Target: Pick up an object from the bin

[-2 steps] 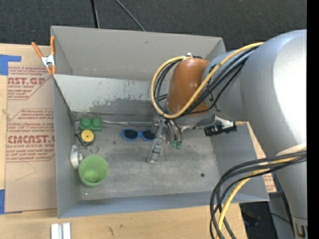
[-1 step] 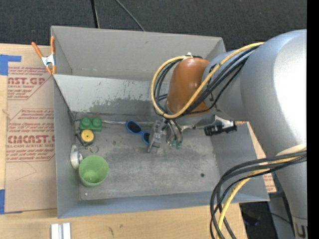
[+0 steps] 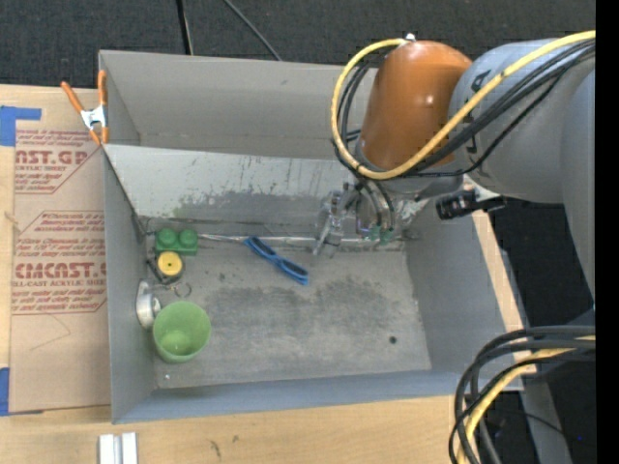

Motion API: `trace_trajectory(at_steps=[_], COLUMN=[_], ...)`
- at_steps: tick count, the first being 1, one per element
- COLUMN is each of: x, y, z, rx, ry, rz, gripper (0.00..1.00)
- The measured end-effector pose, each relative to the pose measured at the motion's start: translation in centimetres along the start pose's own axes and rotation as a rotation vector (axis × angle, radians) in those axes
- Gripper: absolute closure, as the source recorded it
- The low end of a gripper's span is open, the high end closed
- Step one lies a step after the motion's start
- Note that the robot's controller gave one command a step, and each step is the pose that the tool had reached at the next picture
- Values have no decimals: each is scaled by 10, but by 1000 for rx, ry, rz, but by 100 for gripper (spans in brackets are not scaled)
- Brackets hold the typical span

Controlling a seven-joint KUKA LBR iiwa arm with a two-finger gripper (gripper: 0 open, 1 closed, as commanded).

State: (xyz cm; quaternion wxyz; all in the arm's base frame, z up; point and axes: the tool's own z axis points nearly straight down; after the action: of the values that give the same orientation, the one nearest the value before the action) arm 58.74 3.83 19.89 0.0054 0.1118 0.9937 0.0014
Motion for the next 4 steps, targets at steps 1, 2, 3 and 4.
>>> trace_trajectory(at_steps=[1, 2, 3, 4], x=[13, 0, 24, 26], y=[2, 6, 2, 1], z=[47, -44, 2, 69], rx=[5, 0, 5, 9], ry=[12, -1, 12, 15], rz=[12, -13, 196, 205], gripper=[100, 100, 100, 100])
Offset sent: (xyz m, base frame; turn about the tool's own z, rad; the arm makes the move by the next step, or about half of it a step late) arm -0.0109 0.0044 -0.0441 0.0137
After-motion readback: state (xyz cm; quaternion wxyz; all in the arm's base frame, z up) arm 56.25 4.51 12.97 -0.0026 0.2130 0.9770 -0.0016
